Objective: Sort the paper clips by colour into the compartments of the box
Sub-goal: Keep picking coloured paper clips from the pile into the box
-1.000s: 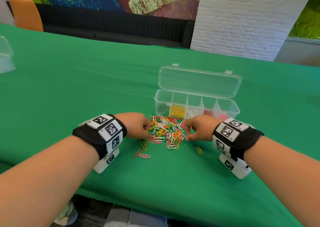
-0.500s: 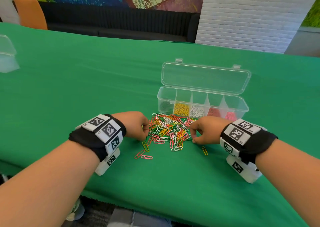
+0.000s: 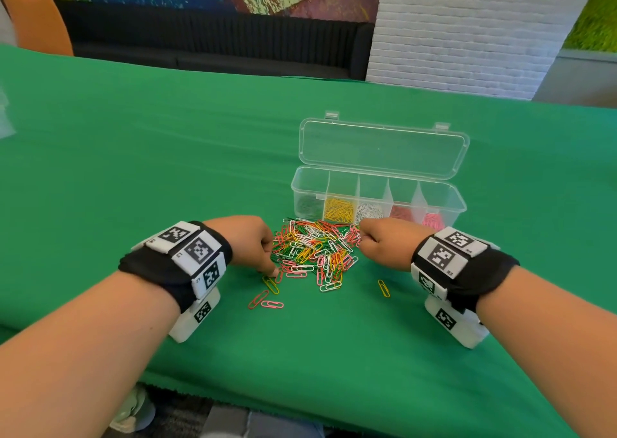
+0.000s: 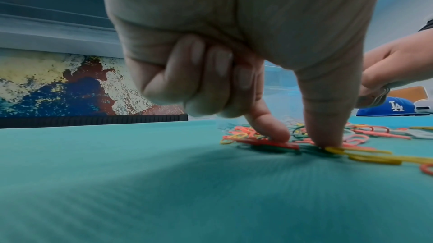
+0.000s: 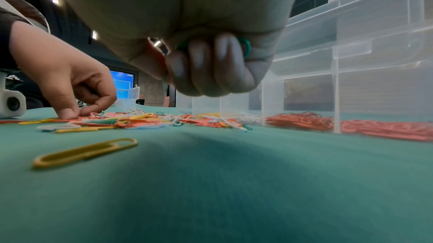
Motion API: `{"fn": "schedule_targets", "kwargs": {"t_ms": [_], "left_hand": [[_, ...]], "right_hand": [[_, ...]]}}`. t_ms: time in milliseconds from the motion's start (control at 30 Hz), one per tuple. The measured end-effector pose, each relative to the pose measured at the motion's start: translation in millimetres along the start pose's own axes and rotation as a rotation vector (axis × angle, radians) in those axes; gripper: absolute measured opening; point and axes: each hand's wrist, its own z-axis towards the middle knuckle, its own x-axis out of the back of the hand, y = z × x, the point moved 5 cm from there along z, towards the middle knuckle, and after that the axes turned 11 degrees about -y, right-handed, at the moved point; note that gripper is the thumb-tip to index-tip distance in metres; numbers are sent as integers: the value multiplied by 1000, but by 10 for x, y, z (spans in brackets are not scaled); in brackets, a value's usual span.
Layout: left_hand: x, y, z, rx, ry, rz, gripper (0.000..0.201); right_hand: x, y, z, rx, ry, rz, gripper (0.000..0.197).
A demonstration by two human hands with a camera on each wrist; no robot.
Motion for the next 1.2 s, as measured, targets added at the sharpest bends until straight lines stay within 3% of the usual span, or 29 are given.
{"fn": "schedule_targets", "kwargs": {"t_ms": [233, 433, 600, 767, 900, 1200], "left_hand": [[25, 33, -7, -45, 6, -39, 18], [47, -51, -17, 55, 59, -2, 34], [35, -3, -25, 3, 34, -31, 22], [32, 40, -36, -39, 27, -15, 11], [33, 54, -38, -46, 61, 36, 6], [88, 67, -41, -3, 38, -158, 21]], "right_hand": [[13, -18, -33, -44, -9, 75, 30], [19, -41, -32, -45, -8, 72, 29], [4, -44, -30, -44, -19, 101, 6], [43, -48, -34, -19, -50, 91, 24], [113, 22, -111, -50, 7, 80, 37], [-33, 245, -325, -211, -170, -72, 25]]}}
